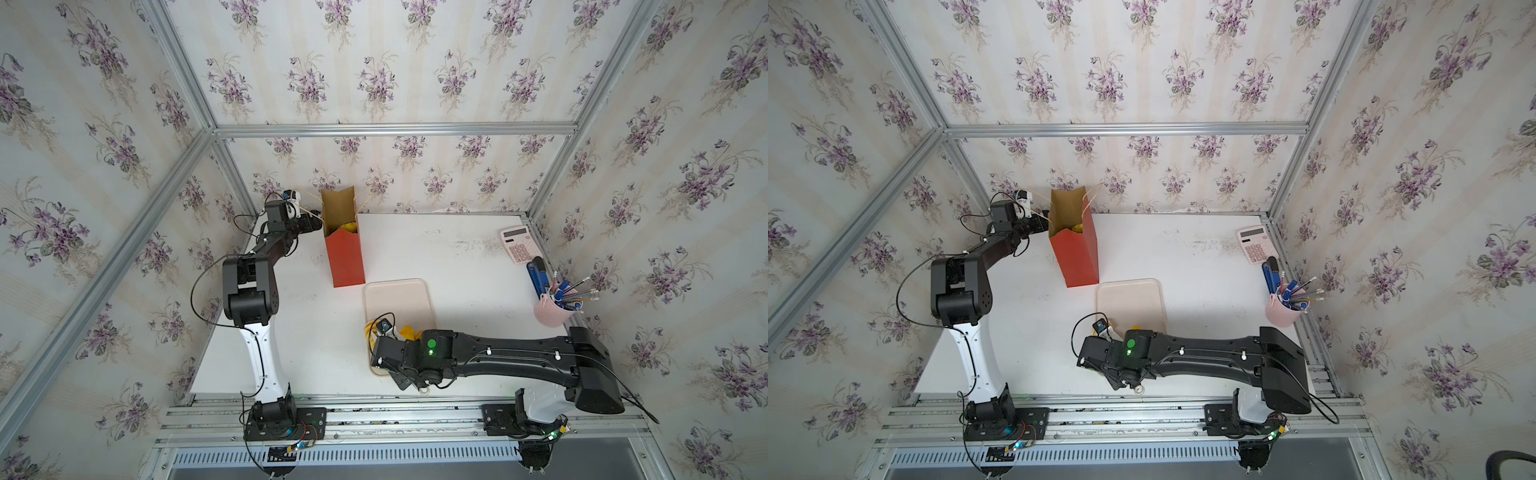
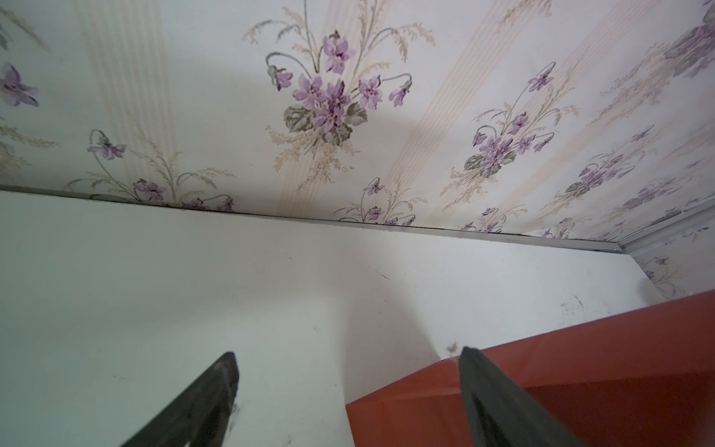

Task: Pack bread into a paper bag
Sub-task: Pick up the fake bread from the plate, then place the fake bread in the paper bag.

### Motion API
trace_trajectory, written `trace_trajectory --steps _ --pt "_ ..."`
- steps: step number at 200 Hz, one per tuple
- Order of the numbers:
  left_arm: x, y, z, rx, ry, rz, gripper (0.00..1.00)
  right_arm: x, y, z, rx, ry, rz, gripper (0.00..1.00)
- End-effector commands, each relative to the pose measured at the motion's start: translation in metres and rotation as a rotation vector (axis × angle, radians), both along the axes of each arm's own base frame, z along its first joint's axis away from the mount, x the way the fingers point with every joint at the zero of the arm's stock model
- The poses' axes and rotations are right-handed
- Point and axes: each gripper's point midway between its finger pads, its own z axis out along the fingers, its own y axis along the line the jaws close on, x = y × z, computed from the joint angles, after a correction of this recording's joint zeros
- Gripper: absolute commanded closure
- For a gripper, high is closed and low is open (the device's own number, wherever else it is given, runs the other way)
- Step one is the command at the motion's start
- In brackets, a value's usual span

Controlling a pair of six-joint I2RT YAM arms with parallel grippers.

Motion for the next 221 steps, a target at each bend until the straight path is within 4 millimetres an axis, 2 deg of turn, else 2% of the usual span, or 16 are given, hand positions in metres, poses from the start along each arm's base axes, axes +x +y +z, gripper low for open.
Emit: trace_trajectory --steps 1,40,81,112,152,192,221 --pt "0.001 -0.001 0.010 -0.006 -0.036 -0.008 0.09 0.025 -0.005 0.032 0.001 -0.135 -0.006 0.76" --pt "0.000 -0.002 0.011 -0.001 -0.034 -0.013 0.09 0.054 -0.003 0.073 0.012 -0.261 0.016 0.75" --pt "0.000 -0.001 0.010 0.005 -0.029 -0.011 0.09 0.080 0.012 0.121 0.013 -0.395 0.088 0.75" --pt "-0.001 -0.002 0.007 0.008 -0.023 -0.014 0.09 0.105 0.017 0.152 -0.006 -0.504 0.110 0.75" --pt "-0.002 -0.001 0.006 0.022 -0.017 -0.017 0.09 0.120 0.029 0.202 0.025 -0.625 0.144 0.74" --pt "-0.002 -0.002 0.006 0.015 -0.016 -0.019 0.09 0.142 0.039 0.225 0.046 -0.695 0.181 0.73" --pt "-0.003 -0.002 0.001 0.016 -0.013 -0.017 0.10 0.173 0.051 0.222 0.091 -0.726 0.196 0.73"
